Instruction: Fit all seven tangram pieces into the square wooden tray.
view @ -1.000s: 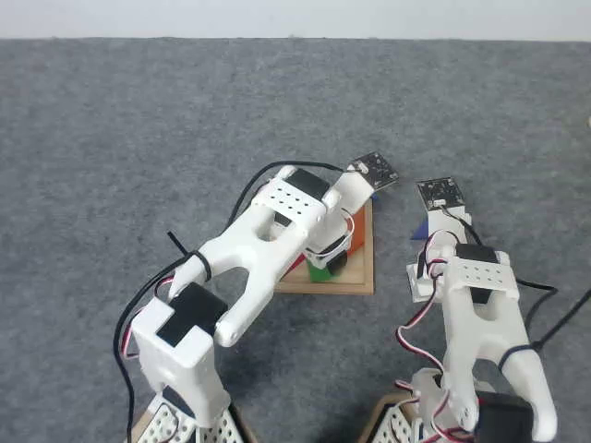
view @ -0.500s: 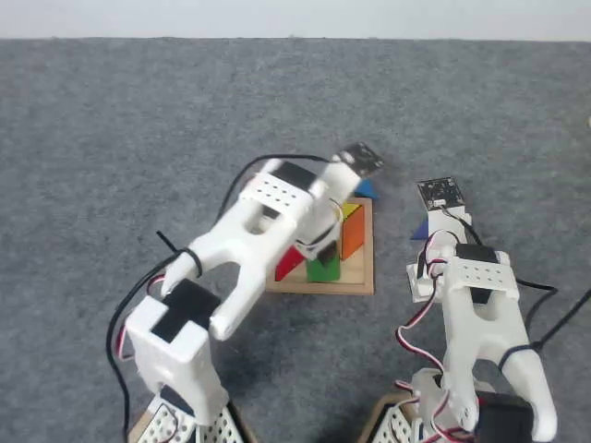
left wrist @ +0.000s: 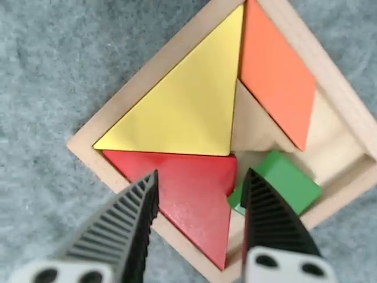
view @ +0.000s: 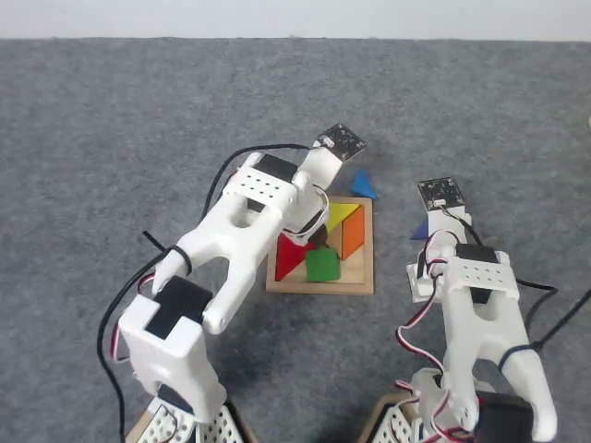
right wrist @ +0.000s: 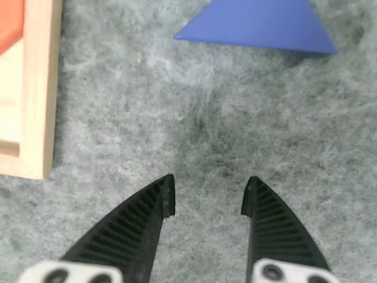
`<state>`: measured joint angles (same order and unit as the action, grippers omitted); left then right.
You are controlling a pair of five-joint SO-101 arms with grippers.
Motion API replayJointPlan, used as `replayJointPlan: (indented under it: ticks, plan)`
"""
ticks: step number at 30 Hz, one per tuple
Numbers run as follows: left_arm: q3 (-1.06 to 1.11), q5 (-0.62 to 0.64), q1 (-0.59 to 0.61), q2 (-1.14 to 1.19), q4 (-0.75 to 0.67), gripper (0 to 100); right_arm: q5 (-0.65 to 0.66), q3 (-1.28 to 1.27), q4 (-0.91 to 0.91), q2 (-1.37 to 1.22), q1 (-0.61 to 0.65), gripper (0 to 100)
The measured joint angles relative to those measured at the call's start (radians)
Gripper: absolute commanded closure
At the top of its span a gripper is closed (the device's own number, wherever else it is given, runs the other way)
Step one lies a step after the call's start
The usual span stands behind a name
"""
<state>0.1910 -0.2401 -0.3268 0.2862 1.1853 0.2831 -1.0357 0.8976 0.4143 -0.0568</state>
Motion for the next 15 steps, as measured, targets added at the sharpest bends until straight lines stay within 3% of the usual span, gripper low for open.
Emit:
replayJointPlan:
  ticks: [15]
  plan:
    - [0.078, -0.015, 0.023, 0.000, -0.028, 78, 0.000, 0.000, 0.000, 0.000, 0.000, 79.6]
